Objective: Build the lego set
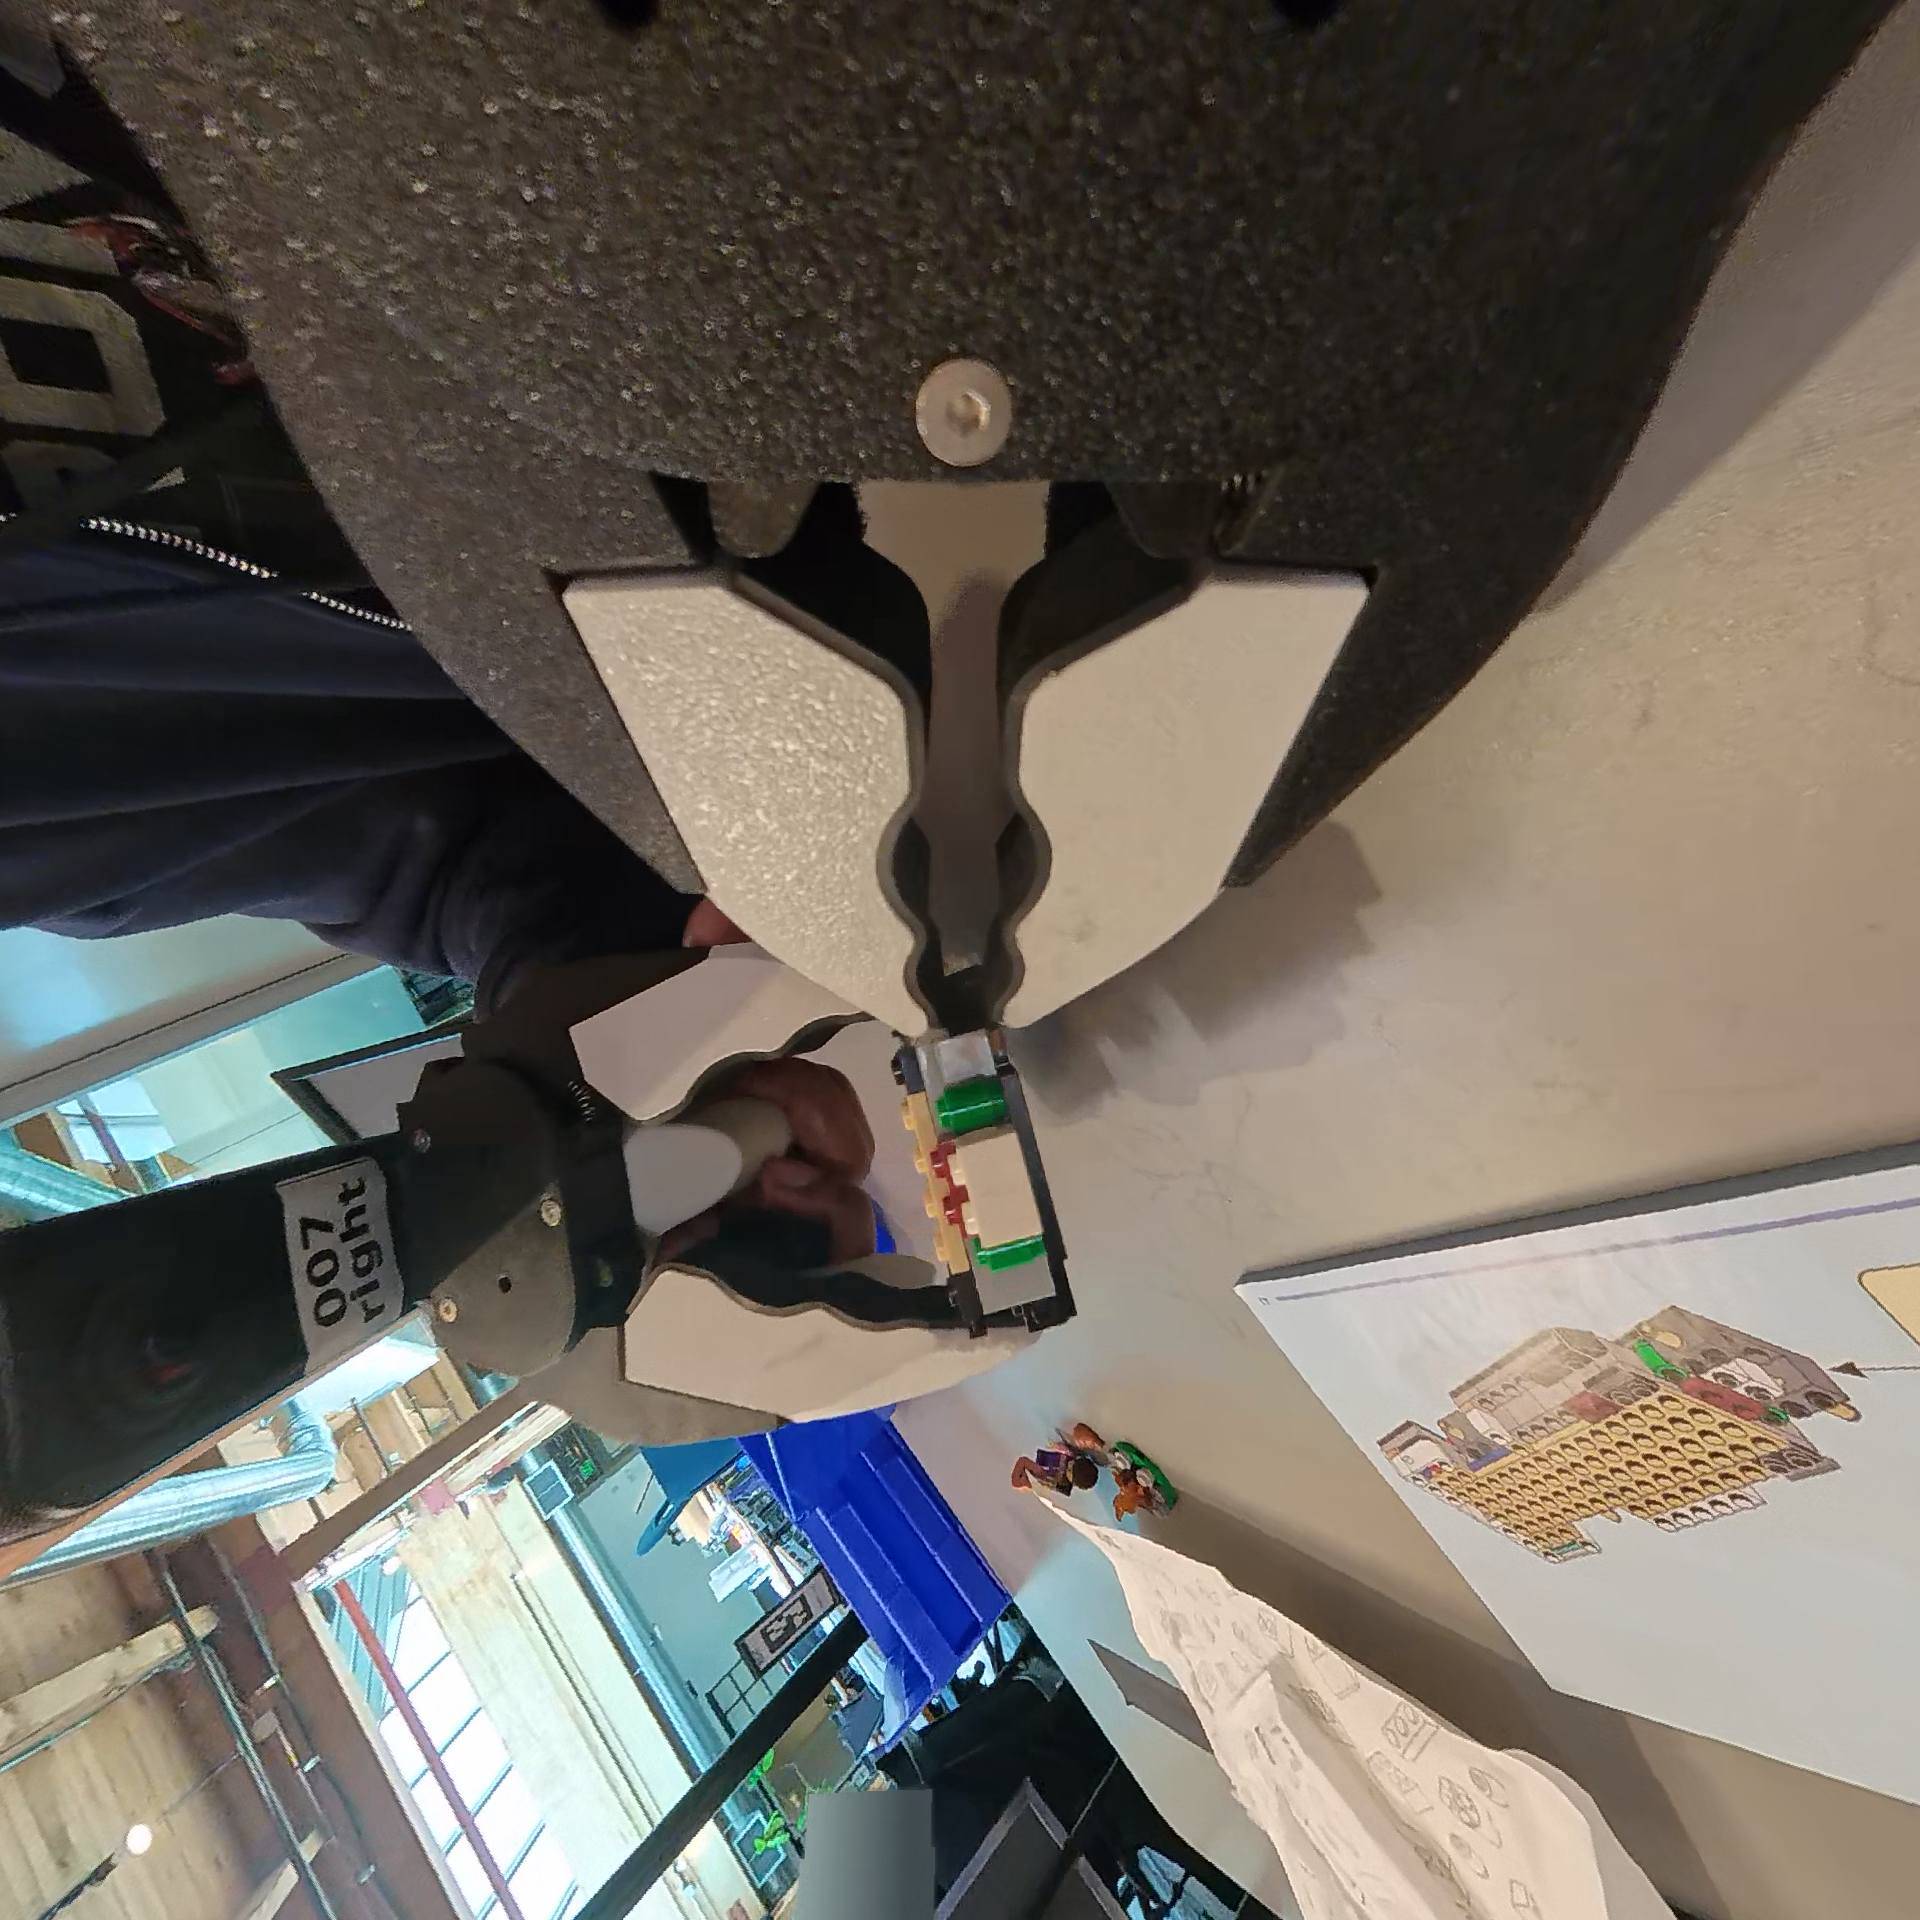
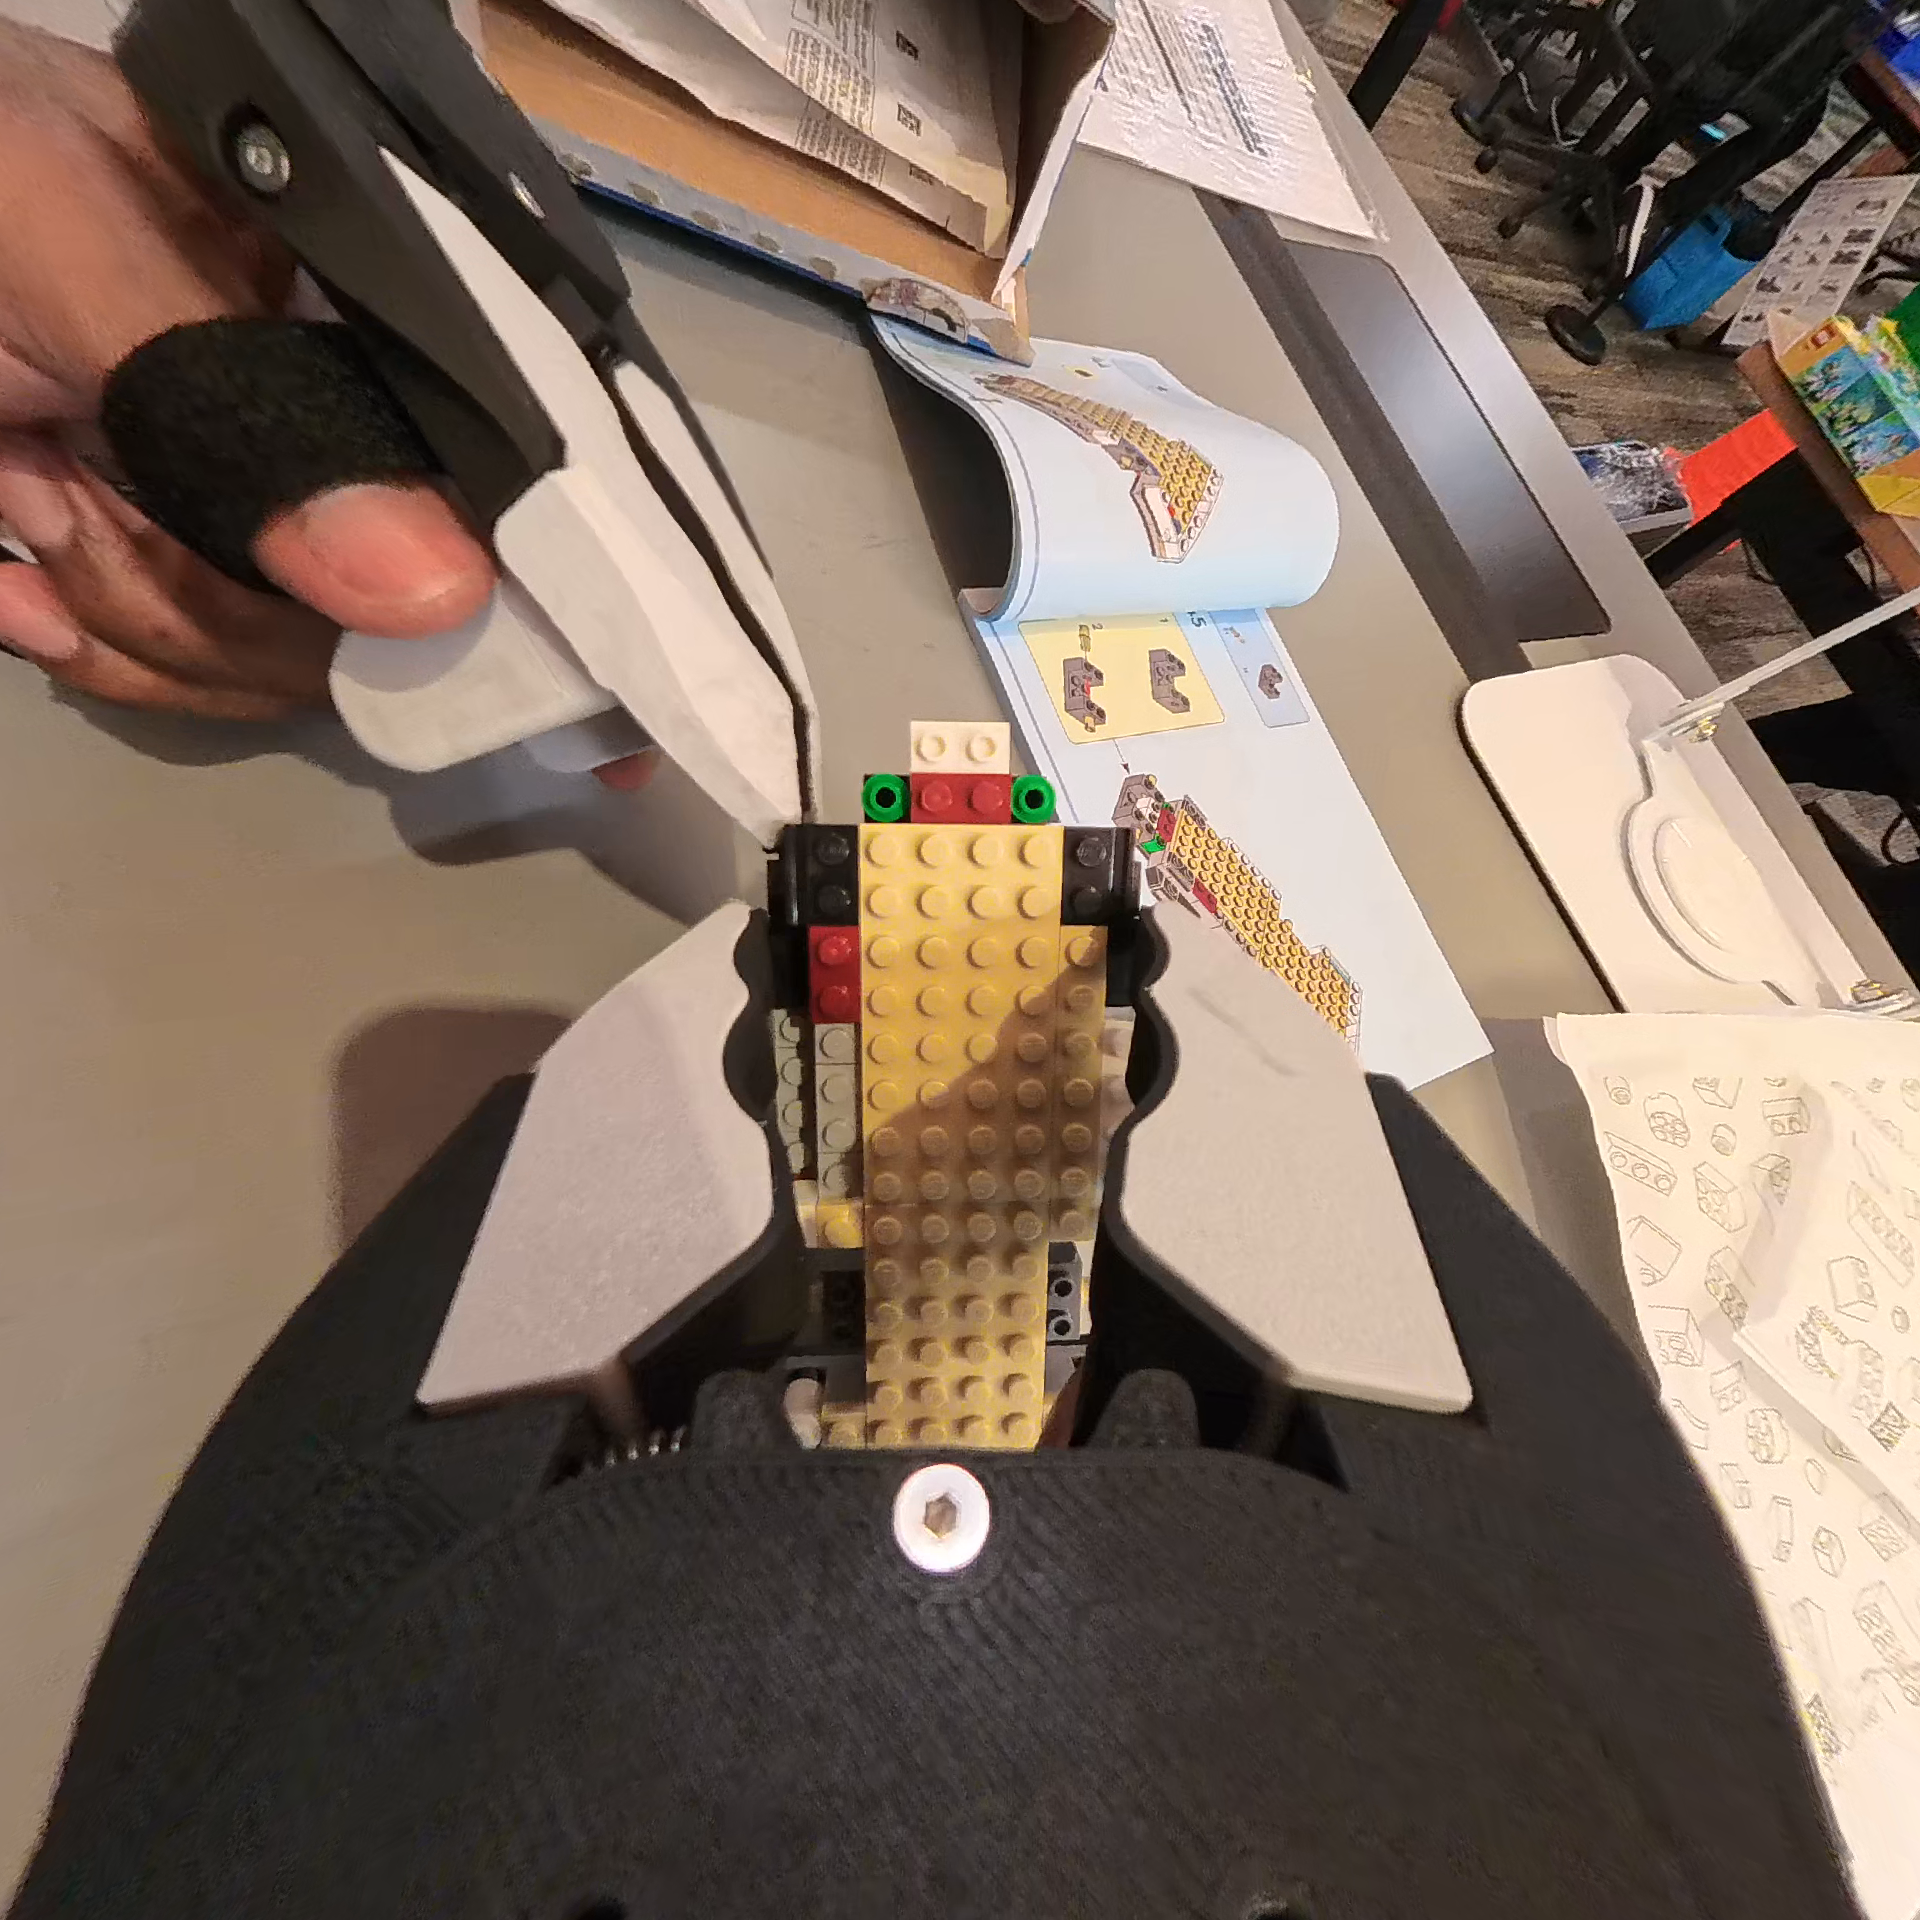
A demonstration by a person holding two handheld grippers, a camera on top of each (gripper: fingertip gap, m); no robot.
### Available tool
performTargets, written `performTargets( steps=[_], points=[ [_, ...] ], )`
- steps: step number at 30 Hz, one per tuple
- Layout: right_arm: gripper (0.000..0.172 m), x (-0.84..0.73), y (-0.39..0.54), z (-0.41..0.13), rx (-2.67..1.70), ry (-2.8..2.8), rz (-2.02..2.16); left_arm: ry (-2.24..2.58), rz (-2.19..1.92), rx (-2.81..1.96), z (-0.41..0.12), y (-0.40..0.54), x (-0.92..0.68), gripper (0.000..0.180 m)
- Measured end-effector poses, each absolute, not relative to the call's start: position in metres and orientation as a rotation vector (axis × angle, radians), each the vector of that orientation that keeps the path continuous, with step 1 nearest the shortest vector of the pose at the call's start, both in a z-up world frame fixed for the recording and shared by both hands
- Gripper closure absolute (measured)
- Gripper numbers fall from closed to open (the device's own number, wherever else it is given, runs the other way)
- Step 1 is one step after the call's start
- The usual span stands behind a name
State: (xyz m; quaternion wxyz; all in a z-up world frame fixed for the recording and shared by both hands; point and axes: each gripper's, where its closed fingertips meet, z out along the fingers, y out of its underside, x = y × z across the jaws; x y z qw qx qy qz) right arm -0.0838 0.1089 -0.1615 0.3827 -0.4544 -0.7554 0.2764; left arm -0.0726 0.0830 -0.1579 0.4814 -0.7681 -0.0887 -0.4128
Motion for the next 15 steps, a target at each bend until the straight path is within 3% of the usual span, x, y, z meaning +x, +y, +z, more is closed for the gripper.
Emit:
performTargets(
  steps=[15],
  points=[
    [0.106, -0.0842, 0.1102, -0.1643, -1.160, -1.922, 0.705, -0.207, -0.988, -1.897, -0.1623, 0.0839, -0.0719, 0.173]
  ],
)
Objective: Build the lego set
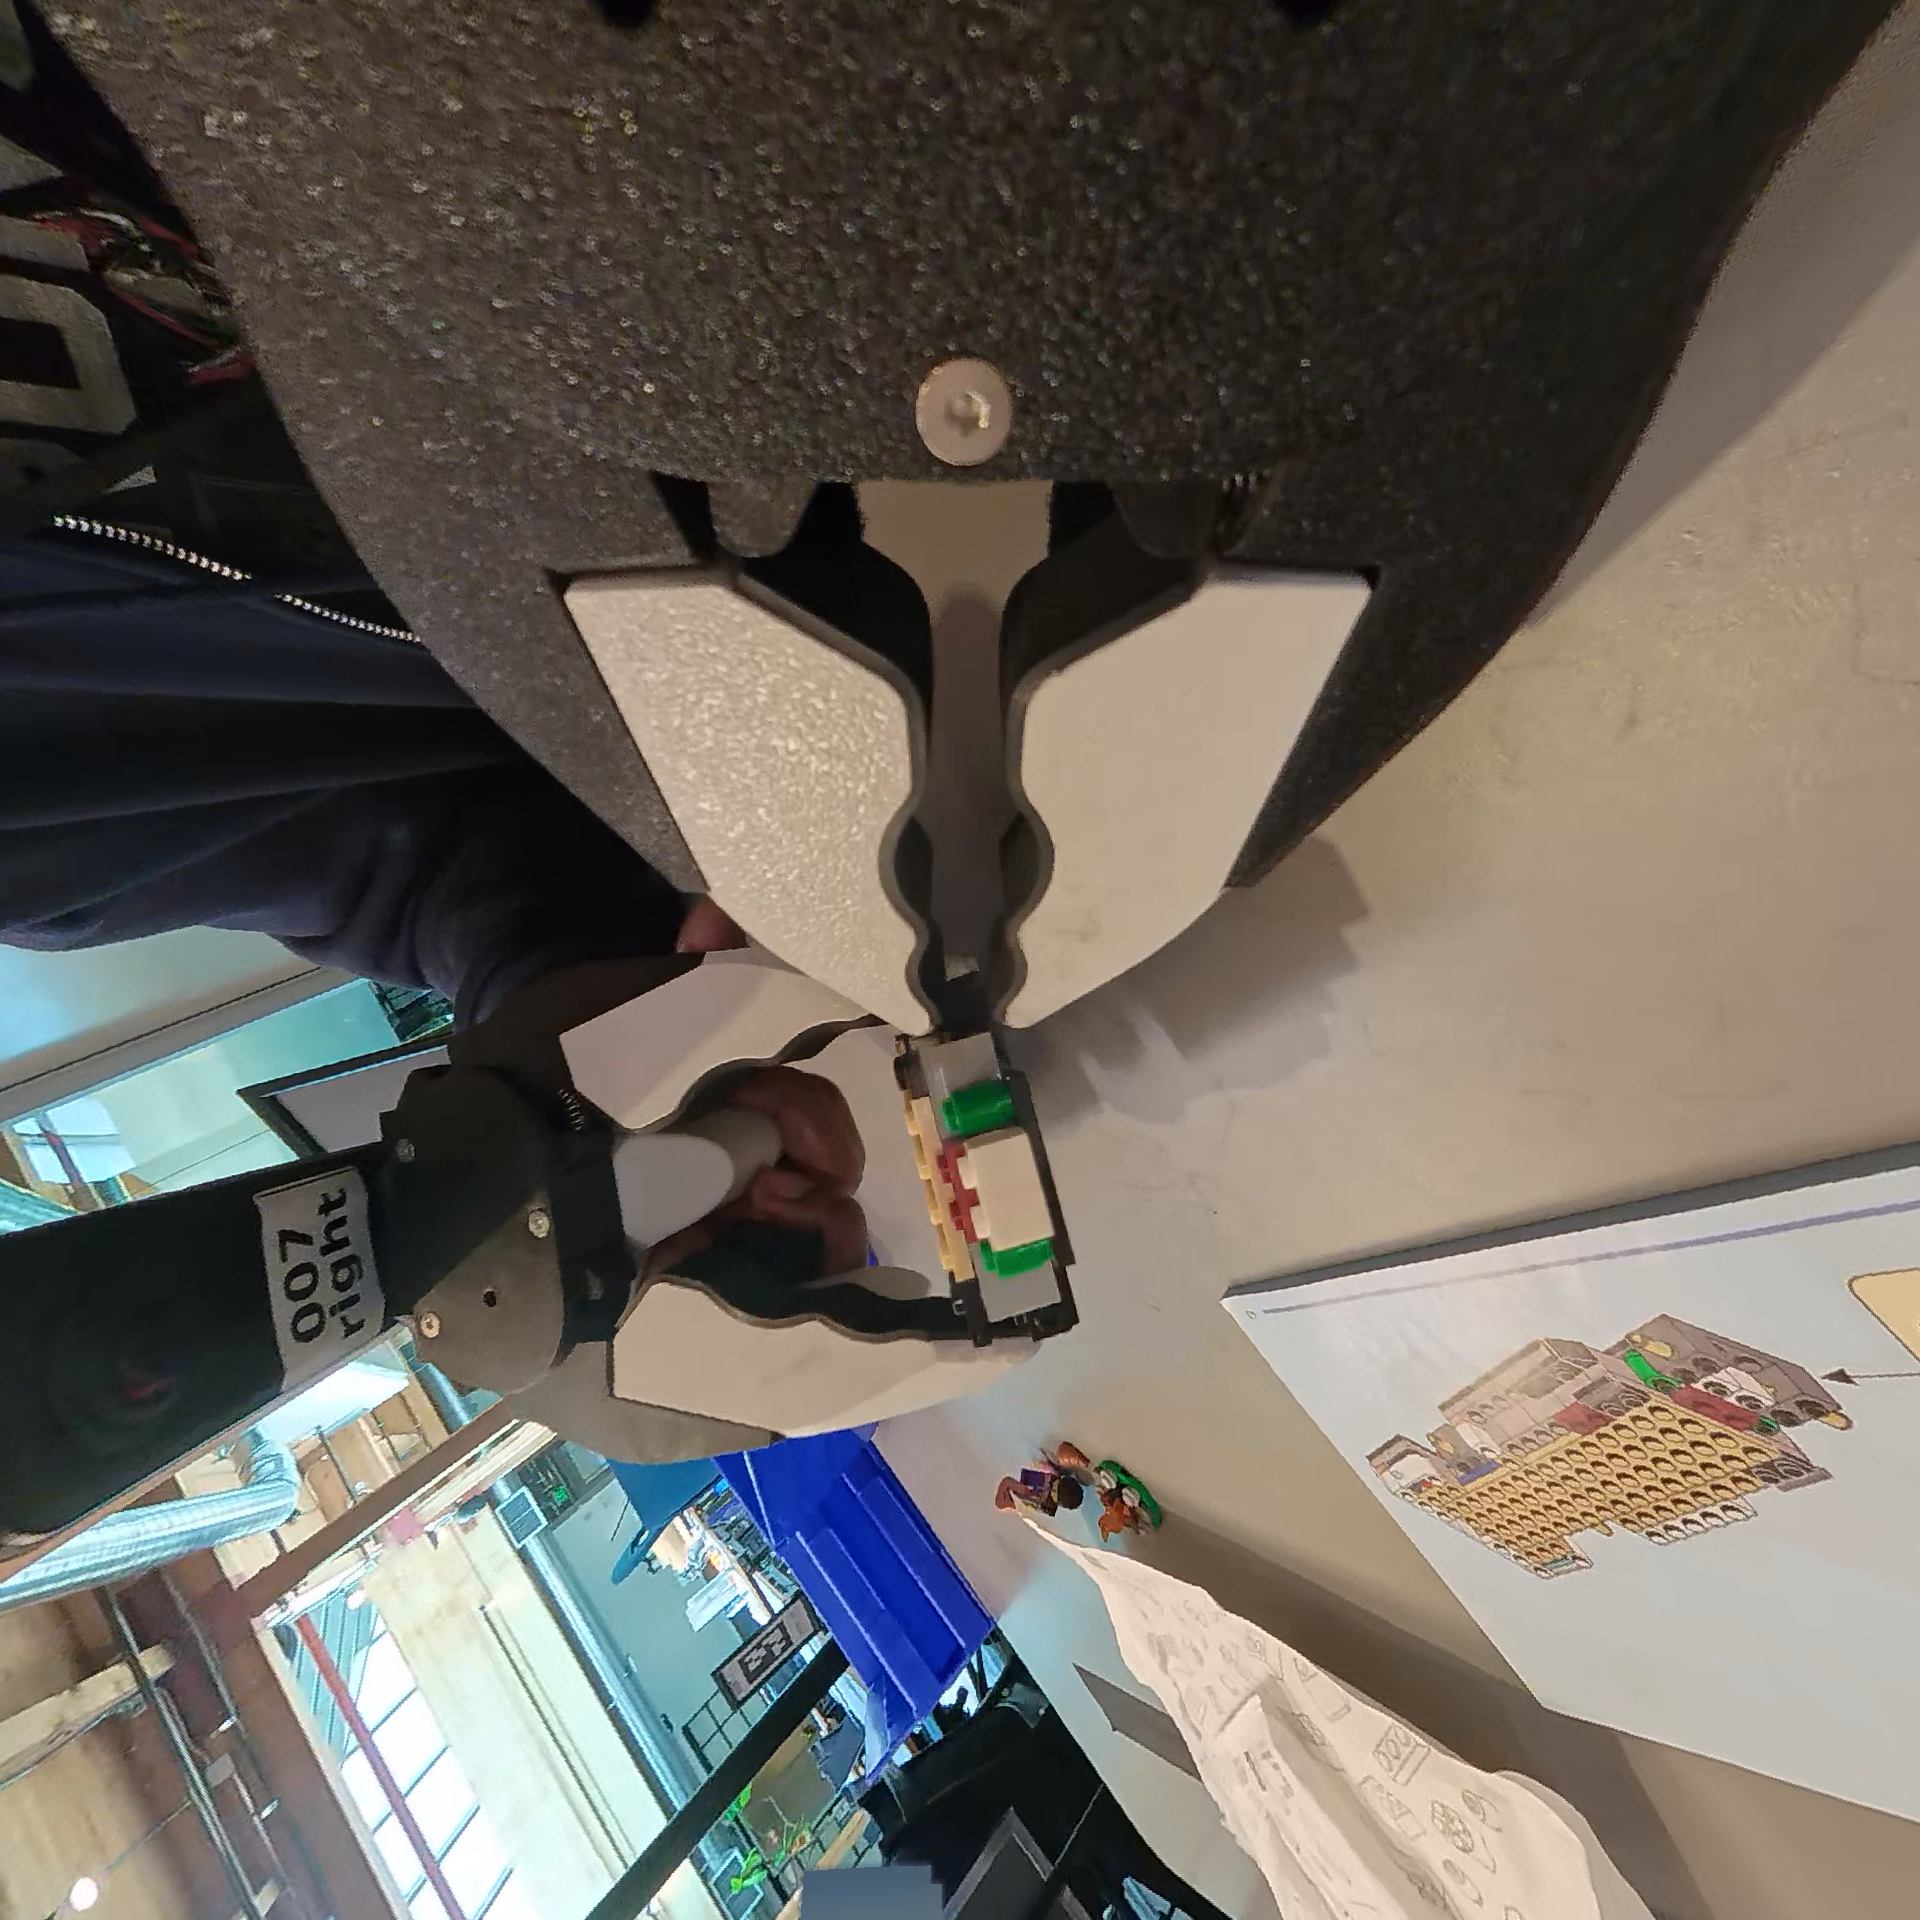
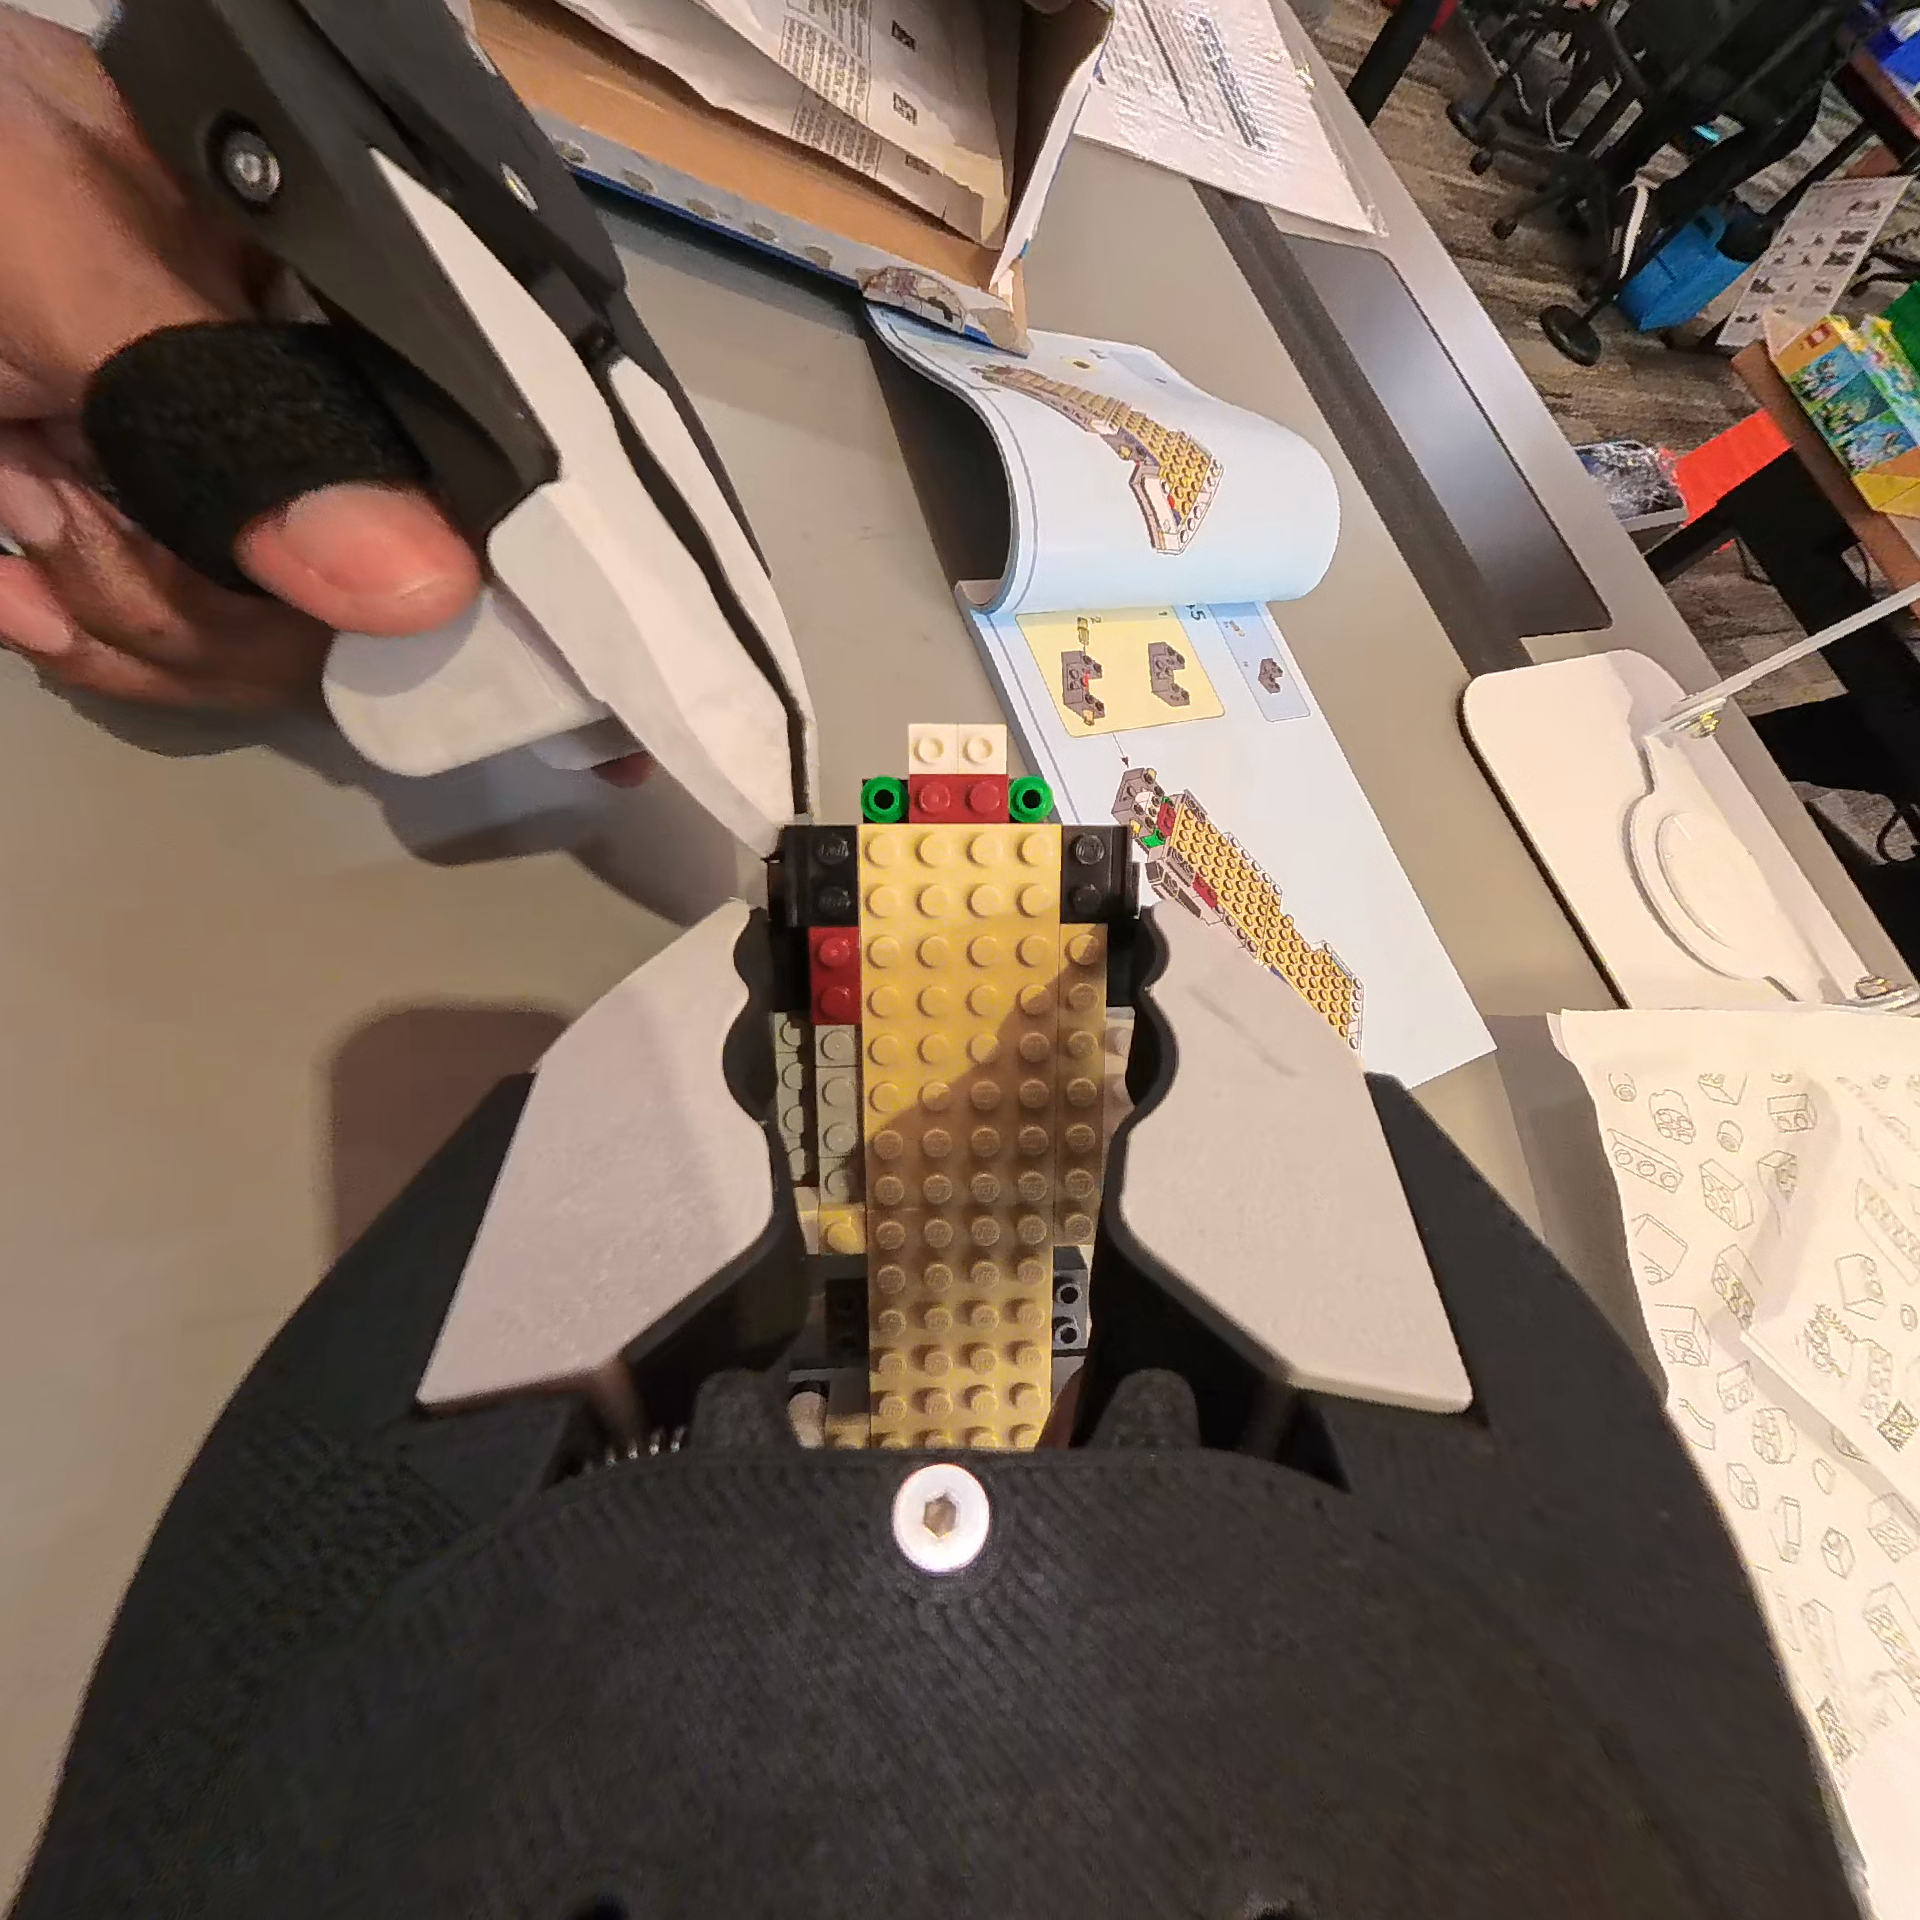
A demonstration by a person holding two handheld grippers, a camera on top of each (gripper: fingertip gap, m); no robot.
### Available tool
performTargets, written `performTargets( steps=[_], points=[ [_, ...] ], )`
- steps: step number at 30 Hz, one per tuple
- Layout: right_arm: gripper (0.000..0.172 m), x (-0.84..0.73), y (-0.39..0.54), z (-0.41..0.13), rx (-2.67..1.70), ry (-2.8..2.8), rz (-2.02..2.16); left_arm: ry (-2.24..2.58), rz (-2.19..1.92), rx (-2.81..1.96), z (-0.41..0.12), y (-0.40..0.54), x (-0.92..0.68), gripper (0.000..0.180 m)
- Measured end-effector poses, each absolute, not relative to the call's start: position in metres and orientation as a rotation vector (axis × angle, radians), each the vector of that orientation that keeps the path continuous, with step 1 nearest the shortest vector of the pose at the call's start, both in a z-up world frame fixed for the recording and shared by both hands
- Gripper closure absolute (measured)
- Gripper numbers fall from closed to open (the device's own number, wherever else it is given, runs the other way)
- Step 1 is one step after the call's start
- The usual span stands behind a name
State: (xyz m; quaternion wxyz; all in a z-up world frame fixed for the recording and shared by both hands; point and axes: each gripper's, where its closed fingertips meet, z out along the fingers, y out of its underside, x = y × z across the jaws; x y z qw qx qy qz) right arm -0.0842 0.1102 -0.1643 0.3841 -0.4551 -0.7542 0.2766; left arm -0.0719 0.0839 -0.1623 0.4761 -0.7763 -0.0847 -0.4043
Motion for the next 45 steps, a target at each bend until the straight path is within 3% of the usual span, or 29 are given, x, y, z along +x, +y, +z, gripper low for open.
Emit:
performTargets(
  steps=[45],
  points=[
    [0.106, -0.085, 0.111, -0.157, -1.254, -1.849, 0.936, -0.350, -1.273, -1.682, -0.144, 0.087, -0.078, 0.166]
  ],
)
